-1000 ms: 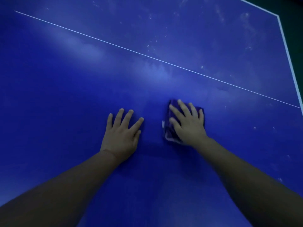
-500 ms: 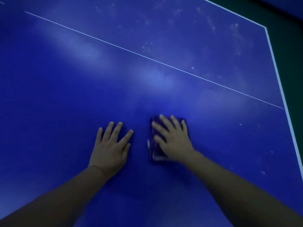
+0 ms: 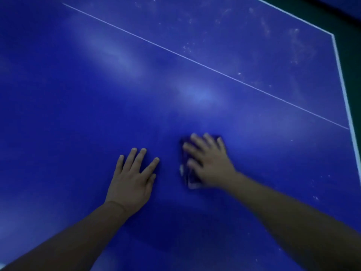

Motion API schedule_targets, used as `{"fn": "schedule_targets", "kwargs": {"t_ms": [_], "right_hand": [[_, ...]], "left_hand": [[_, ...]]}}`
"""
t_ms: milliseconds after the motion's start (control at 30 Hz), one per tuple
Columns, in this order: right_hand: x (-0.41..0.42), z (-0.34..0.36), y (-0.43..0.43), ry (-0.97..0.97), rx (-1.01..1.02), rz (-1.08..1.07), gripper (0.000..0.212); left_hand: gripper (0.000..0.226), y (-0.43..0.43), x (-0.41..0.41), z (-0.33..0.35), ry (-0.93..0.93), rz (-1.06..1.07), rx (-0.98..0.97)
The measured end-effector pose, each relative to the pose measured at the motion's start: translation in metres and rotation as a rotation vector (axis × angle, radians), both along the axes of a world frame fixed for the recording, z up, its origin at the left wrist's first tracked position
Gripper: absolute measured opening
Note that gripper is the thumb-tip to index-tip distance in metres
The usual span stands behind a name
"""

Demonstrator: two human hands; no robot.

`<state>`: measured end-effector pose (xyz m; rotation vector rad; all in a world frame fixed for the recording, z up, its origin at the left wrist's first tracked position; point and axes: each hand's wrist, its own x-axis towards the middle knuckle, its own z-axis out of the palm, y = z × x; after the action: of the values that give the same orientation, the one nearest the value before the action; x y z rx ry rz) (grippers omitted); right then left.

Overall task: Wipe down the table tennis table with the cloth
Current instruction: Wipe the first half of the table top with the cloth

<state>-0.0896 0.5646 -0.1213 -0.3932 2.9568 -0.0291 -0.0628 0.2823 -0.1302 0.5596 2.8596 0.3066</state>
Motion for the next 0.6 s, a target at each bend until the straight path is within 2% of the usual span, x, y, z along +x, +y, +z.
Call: {"fn": "schedule_targets", "kwargs": {"t_ms": [67, 133, 200, 333, 433, 500, 600], "right_hand": [[-0.048, 0.000, -0.004, -0.048, -0.017, -0.313, 0.058], [-0.066, -0.005, -0.030, -0.077, -0.096, -0.513, 0.060], [-0.041, -0.009, -0.059, -0.032, -0.086, -0.459, 0.062], [0.082, -0.015, -0.083, 0.038, -0.078, -0.003, 0.056], [0.088, -0.013, -0.043, 0.006, -0.043, 0.268, 0.055], [0.048, -0.008, -0.023, 0.000, -0.012, 0.196, 0.059], [0.000, -0.003, -0.029, -0.067, -0.014, -0.106, 0.063]], "left_hand": [[0.060, -0.005, 0.012, -0.001, -0.002, 0.007, 0.002], [0.058, -0.008, 0.021, -0.002, 0.001, 0.023, 0.005], [0.057, -0.010, 0.030, -0.003, -0.001, 0.044, 0.013], [0.057, -0.013, 0.048, -0.005, 0.011, 0.073, 0.011], [0.057, -0.019, 0.061, -0.005, 0.013, 0.083, -0.003], [0.057, -0.024, 0.069, -0.006, 0.014, 0.087, -0.014], [0.057, -0.031, 0.081, -0.005, 0.007, 0.087, -0.024]]}}
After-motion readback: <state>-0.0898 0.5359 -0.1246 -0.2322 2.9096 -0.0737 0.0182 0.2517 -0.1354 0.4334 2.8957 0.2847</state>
